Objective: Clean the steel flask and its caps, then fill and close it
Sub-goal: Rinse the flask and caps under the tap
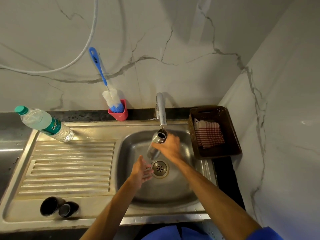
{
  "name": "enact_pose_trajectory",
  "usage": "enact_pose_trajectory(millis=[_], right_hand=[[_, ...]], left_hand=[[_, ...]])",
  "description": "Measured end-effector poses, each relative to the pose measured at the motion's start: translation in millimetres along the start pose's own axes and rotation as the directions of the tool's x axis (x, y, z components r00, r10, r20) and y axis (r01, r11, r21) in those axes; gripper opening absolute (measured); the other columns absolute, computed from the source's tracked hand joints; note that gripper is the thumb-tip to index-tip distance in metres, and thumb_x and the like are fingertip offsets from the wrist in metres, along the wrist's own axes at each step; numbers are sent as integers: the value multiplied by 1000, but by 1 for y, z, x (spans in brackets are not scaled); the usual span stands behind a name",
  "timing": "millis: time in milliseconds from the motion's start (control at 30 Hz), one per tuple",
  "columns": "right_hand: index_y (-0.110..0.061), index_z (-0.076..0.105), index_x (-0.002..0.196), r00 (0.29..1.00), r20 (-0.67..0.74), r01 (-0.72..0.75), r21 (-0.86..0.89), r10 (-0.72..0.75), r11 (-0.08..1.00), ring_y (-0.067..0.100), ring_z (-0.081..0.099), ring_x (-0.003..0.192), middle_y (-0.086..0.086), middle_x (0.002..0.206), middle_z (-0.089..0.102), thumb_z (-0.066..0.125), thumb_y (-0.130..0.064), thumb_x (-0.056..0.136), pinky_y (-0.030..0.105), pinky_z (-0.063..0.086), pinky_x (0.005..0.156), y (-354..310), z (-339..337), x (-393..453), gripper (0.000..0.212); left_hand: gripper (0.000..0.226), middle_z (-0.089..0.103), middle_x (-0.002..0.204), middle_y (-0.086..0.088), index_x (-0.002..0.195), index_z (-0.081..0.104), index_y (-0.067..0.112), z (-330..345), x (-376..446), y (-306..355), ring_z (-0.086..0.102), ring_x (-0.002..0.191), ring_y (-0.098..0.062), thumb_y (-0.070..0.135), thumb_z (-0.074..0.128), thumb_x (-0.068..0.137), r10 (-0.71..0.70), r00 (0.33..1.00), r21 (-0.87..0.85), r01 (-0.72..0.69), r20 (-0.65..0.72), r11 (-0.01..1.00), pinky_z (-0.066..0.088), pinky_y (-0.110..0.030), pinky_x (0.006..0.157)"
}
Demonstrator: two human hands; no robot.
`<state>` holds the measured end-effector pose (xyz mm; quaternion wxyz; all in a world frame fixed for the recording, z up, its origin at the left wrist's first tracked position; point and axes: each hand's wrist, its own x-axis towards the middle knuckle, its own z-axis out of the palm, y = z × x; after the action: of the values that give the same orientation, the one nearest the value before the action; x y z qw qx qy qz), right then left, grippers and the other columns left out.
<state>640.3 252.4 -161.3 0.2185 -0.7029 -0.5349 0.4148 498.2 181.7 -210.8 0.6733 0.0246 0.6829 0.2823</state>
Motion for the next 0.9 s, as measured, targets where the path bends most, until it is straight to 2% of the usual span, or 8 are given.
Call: enact_pose_trajectory(millis=[100,200,333,400,533,667,767,900], right_hand=[[-19,73,102,994,-99,-33,57,39,998,2,68,76,-17,75,64,90,-30,74,17,56,71,1,4,-5,34],[-25,71,96,1000,-13,-18,41,19,999,-6,66,74,-16,79,69,90,-32,72,2,46,62,6,8,-15,32],[-26,70,99,995,-104,-10,43,15,999,6,62,83,-14,85,69,87,-37,72,19,50,74,5,0,-11,34],[-27,71,100,999,-33,-1,45,3,999,-2,59,81,-18,83,65,88,-36,75,18,48,76,4,-3,-10,32],[-32,65,78,994,-76,-65,181,80,981,-9,67,66,-19,71,67,89,-34,80,18,61,72,18,-17,-23,23],[-28,70,82,981,-109,-132,241,162,962,-2,70,70,-11,81,76,92,-38,74,10,50,55,23,-15,-36,25],[-32,66,77,975,-181,-107,119,127,987,-5,65,67,-19,70,67,89,-54,67,9,43,55,21,-13,-49,34],[-27,72,82,968,-178,-164,74,175,984,1,62,66,-16,70,65,89,-52,69,15,42,56,27,-19,-49,33]], left_hand=[[66,67,105,-13,151,47,5,-4,6,-7,67,93,-32,56,42,110,-40,999,3,40,-27,999,52,-48,89],[63,68,111,-14,152,47,5,-4,10,-16,68,94,-32,52,41,111,-73,997,-31,73,-19,997,52,-47,88],[59,68,120,-15,149,49,4,-3,5,-16,68,91,-30,49,40,112,-60,998,-68,58,-24,996,51,-46,89],[62,70,114,-14,151,47,6,-5,4,-16,69,91,-30,52,40,111,-60,997,-15,59,-39,998,53,-44,83],[91,70,112,-17,155,44,12,-15,2,-22,71,99,-36,80,44,96,-112,991,140,121,-72,983,51,-48,90],[120,58,133,-22,155,43,18,-20,6,-40,66,108,-42,99,57,68,-177,983,1,177,-55,984,55,-58,92],[124,62,128,-20,151,46,12,-20,7,-50,66,106,-40,102,51,66,-114,970,-53,105,-213,993,57,-53,82],[110,63,137,-25,156,40,15,-29,8,-51,63,121,-46,94,43,79,48,928,-28,-63,-369,998,48,-61,108]])
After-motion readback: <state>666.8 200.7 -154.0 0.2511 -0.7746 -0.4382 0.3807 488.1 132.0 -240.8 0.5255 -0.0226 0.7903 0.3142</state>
